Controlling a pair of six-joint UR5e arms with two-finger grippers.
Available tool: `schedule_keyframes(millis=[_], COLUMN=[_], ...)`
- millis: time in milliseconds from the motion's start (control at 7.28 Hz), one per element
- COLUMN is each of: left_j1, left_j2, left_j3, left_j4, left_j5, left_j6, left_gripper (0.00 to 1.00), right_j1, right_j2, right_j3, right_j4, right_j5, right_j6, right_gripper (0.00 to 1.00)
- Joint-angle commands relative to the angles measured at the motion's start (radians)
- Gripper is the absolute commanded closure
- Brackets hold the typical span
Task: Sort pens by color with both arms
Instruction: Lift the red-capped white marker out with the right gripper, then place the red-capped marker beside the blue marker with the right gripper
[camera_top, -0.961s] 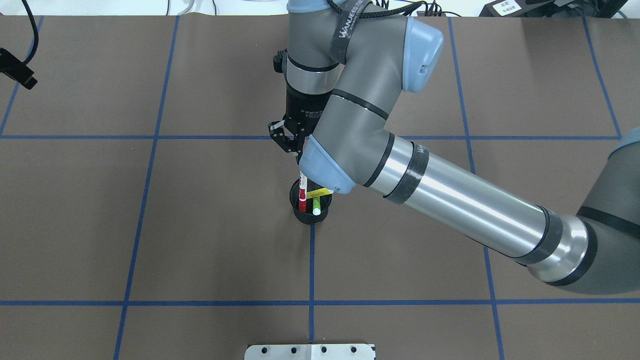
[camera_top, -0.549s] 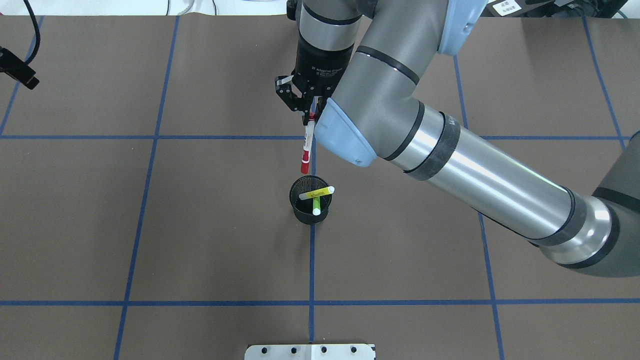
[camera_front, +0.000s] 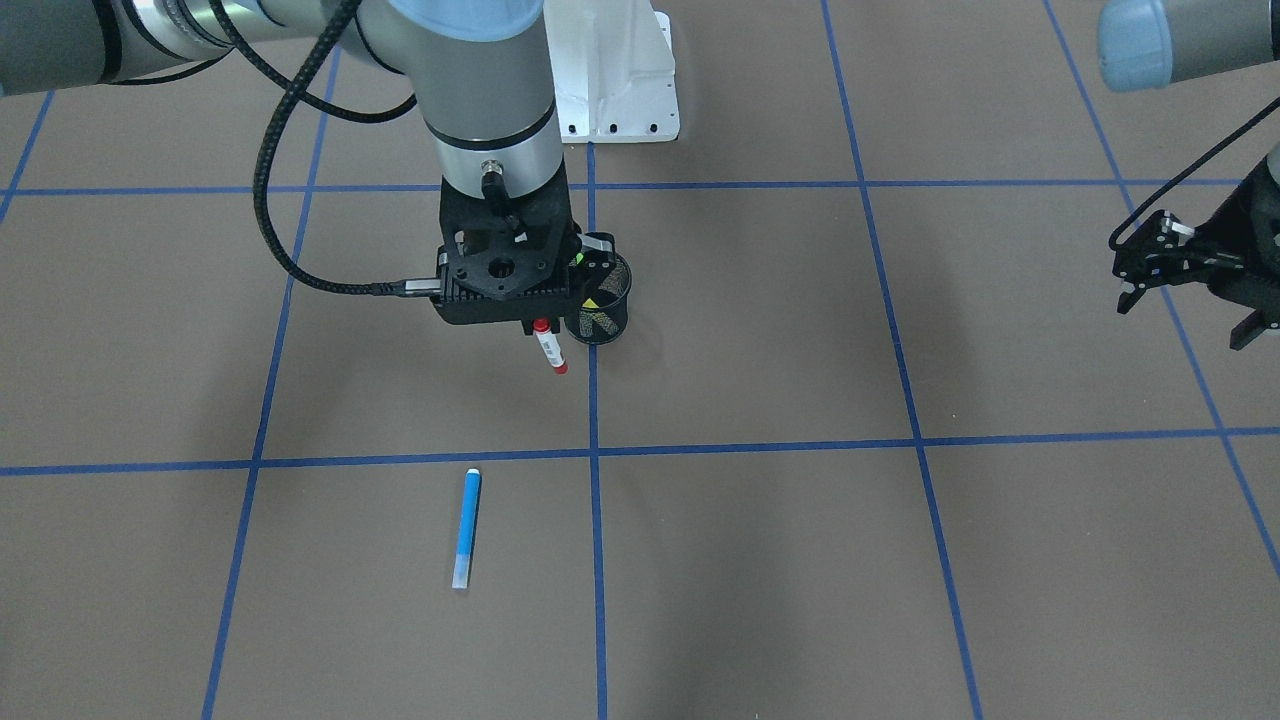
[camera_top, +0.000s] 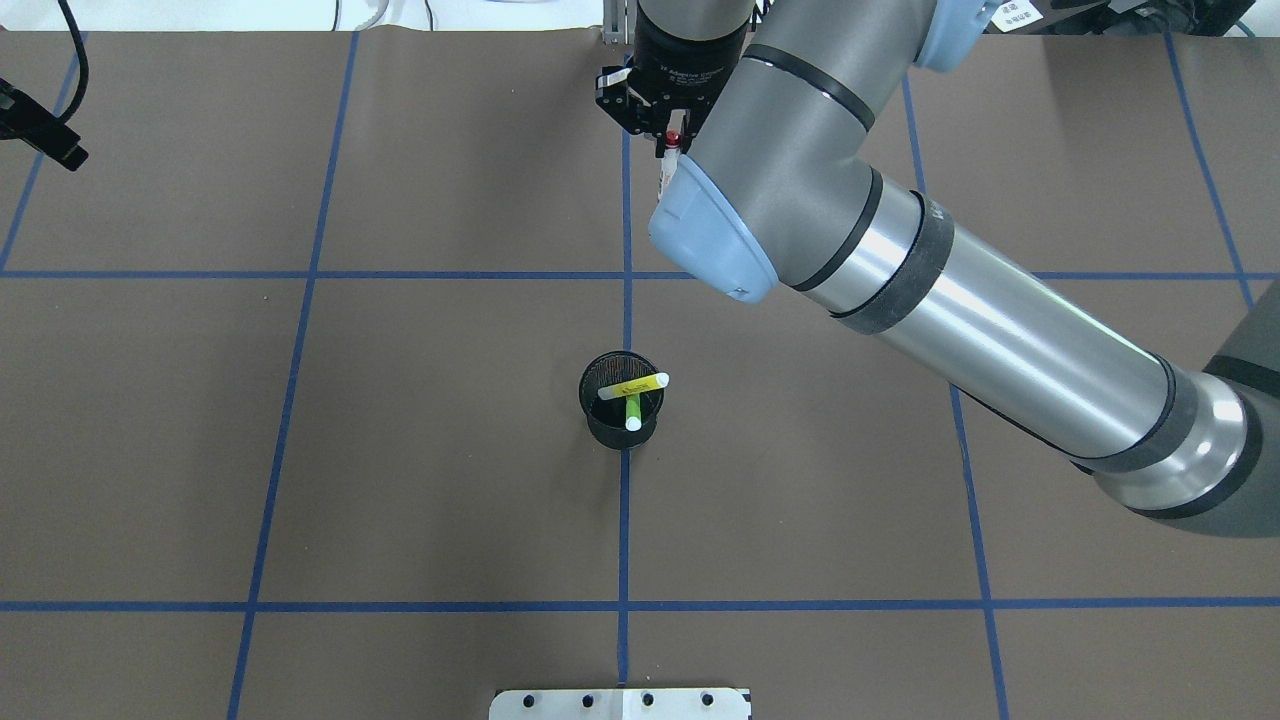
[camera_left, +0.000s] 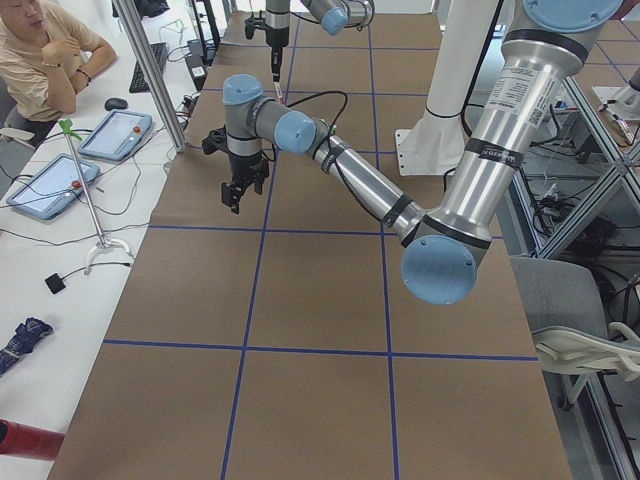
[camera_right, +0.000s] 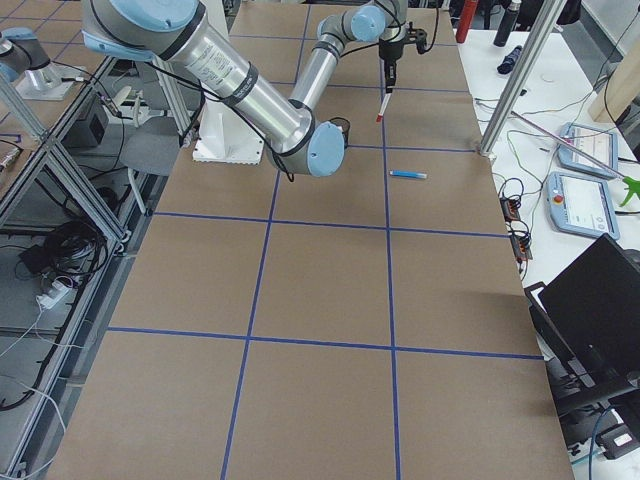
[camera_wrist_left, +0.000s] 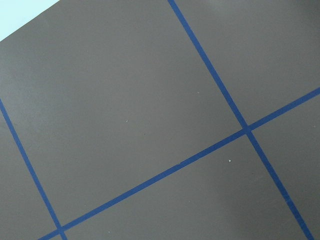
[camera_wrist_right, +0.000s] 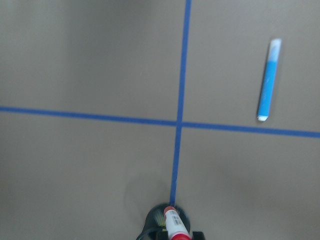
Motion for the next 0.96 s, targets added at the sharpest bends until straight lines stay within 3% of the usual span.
schedule_keyframes(millis=[0,137,412,549,824], left_j1=[0.001,0.004,0.004,0.004,0.005], left_j2=[-0.003,-0.003,-0.003,-0.003,-0.005], left_j3=[0.014,0.020,0.061,0.107,0.196], left_j4=[-0.029,-0.031,-0.074,-0.126,-0.230], left_j5=[0.002,0.002,0.002,0.002,0.000], left_j6=[0.002,0.002,0.002,0.000,-0.001], left_gripper=[0.00,0.00,0.00,0.00,0.00], right_j1=[-0.016,-0.069,-0.152,-0.206,-0.235], right_j2=[-0.069,-0.113,-0.124,-0.123,-0.120], right_j3=[-0.001,-0.015,-0.107,-0.151,-0.275], right_j4=[0.125,0.217,0.364,0.410,0.528], right_j5=[-0.199,-0.342,-0.543,-0.735,-0.895], right_j6=[0.052,0.073,0.241,0.291,0.329], right_gripper=[1.00,1.00,1.00,1.00,1.00])
